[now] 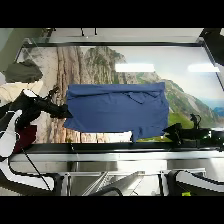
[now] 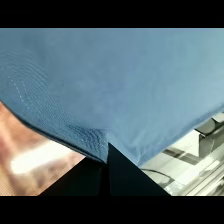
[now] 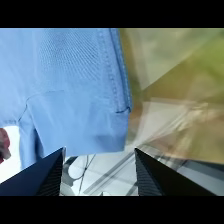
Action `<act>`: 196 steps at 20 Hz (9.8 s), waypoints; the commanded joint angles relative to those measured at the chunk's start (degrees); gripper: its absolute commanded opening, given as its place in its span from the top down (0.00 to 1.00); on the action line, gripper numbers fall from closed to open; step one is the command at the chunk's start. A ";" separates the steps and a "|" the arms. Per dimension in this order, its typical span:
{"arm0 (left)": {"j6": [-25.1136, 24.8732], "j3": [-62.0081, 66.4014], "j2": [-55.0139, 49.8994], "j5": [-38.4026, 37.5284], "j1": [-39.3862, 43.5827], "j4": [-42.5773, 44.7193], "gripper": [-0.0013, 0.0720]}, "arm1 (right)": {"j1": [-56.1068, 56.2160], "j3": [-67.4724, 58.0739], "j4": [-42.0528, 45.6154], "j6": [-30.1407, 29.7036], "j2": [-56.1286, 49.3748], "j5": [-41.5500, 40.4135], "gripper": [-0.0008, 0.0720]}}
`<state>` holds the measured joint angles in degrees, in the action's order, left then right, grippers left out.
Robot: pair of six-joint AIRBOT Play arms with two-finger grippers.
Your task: Fold the shirts.
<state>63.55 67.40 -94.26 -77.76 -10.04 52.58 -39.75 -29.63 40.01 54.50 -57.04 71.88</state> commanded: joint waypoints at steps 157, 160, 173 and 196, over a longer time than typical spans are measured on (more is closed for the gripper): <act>10.10 37.55 1.38 -12.13 7.15 -10.58 0.97 | 0.72 -65.13 39.21 43.85 -8.17 9.73 0.97; 9.73 37.55 1.38 -12.79 7.15 -10.56 0.97 | -5.20 -55.82 41.44 43.69 -7.72 13.40 0.97; 9.31 37.55 1.38 -13.75 7.15 -10.56 0.97 | -6.82 -36.22 53.37 41.31 -4.68 6.10 0.97; 4.81 8.70 23.61 -11.19 7.08 -10.12 0.97 | 16.02 -32.81 23.69 37.88 11.82 9.42 0.96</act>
<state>69.71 88.79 -78.61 -90.15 -2.92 42.15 -33.69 -66.67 69.69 92.51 -49.25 82.17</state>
